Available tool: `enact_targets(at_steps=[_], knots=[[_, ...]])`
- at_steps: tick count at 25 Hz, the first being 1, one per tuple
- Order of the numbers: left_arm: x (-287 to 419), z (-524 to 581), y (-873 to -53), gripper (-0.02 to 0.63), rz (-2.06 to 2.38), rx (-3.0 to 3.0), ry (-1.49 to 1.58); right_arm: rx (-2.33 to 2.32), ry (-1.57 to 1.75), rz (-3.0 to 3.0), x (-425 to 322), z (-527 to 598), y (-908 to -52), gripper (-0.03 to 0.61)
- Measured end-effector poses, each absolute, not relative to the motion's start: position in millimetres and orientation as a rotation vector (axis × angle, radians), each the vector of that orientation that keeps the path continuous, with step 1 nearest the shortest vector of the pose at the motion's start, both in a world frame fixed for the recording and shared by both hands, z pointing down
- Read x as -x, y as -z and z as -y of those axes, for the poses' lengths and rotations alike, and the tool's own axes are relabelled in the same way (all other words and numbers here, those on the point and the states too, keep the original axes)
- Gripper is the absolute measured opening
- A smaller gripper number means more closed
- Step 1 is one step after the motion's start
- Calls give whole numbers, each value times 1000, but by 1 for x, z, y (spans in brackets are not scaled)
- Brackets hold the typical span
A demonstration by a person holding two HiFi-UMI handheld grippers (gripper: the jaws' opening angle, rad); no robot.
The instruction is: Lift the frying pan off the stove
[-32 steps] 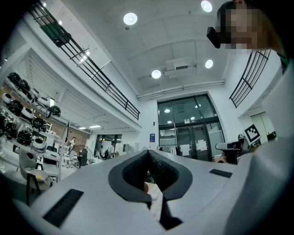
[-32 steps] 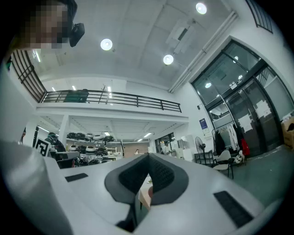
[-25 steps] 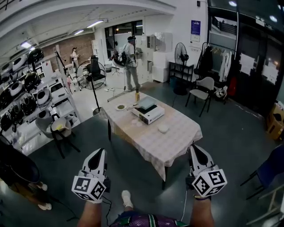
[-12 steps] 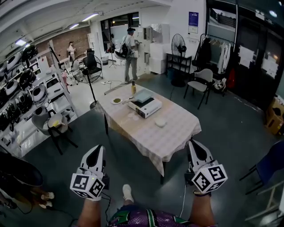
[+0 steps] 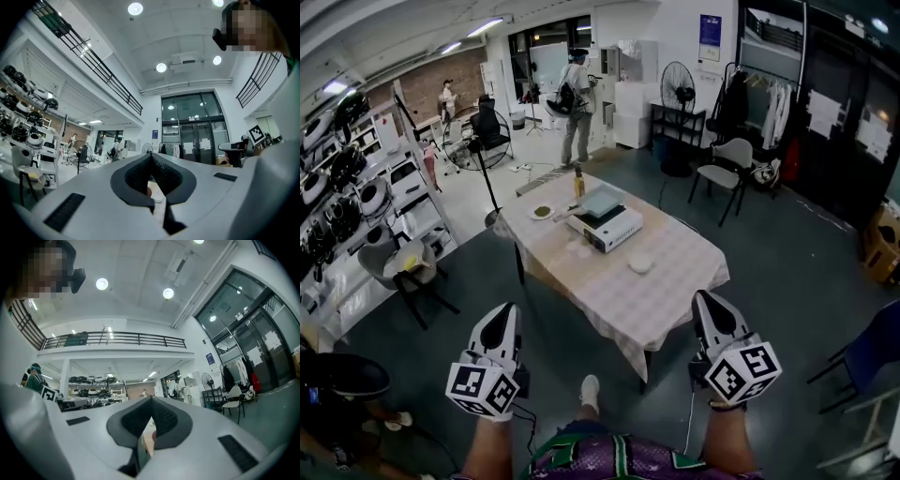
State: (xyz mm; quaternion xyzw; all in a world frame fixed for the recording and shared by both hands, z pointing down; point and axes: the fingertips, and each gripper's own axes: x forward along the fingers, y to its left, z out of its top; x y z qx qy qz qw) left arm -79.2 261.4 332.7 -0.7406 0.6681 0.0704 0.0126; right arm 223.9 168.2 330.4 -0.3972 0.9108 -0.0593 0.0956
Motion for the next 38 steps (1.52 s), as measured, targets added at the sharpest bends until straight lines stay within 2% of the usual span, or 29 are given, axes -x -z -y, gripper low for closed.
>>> enact_targets(at_steps=[8, 22, 33, 35, 38], knots=[[113, -125, -350, 21, -2042, 2414, -185, 1262, 204, -2697, -191, -64, -344, 6], [238, 132, -359, 21, -1942, 2534, -121, 1295, 140, -2690, -50, 169, -311, 6], [235, 213, -367, 30, -1930, 2550, -96, 1216, 179, -2747, -27, 239, -320, 6], [223, 218, -364, 137, -1898, 2570, -77, 1192, 184, -2747, -30, 246, -318, 6], [214, 229, -364, 353, -1845, 2580, -63, 1160, 184, -2742, -31, 253, -321, 6]])
